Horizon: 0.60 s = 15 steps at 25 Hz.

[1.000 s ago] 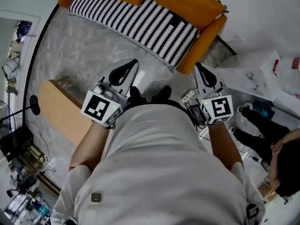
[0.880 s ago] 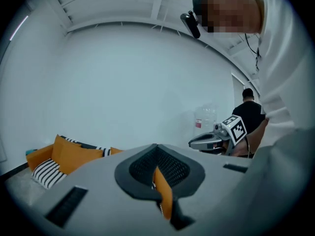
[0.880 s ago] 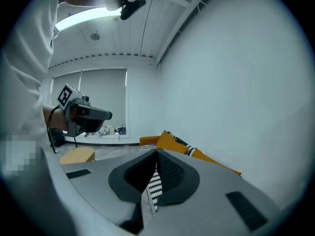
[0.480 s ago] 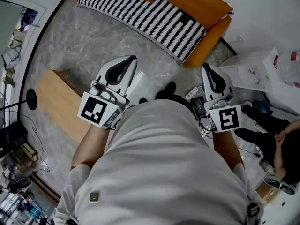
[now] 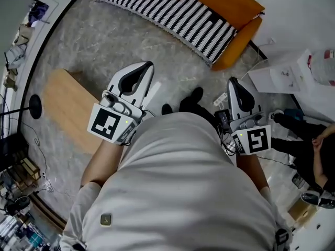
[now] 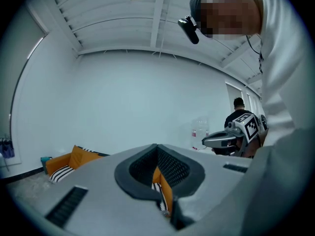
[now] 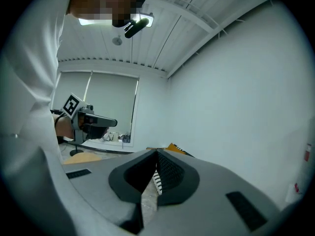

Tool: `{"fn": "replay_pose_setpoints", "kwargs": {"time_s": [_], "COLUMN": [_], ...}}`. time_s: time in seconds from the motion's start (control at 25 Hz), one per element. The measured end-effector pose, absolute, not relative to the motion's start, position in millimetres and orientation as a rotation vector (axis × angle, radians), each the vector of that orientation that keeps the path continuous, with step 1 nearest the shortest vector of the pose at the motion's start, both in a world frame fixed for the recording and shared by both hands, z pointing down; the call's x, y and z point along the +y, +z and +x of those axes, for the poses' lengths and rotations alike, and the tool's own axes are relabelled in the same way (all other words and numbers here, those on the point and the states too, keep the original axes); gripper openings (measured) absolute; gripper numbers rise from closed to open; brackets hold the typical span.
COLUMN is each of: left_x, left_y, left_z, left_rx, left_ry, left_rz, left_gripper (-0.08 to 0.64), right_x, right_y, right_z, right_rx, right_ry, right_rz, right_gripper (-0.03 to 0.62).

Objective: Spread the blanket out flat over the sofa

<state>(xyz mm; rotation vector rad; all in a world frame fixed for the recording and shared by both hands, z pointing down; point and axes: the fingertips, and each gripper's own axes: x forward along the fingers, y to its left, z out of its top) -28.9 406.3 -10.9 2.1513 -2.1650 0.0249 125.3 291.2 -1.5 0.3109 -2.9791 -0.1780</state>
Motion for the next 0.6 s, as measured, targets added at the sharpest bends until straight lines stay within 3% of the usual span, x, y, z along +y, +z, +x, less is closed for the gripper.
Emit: {"fn": "replay_pose_setpoints", "kwargs": {"time_s": [0.6], "left_x": [439], "left_y": [-16], "left_z": [-3], "left_rx": [-2.101], "left_ry": [0.025], "left_rz": [2.213], "left_gripper": [0.006], "right_x": [334], "right_y": [-7], "right_z": [153], "right_rx": [-2.981], "right_ry": [-0.136], "right_rz": [0.391], "right_gripper": [0.027]}}
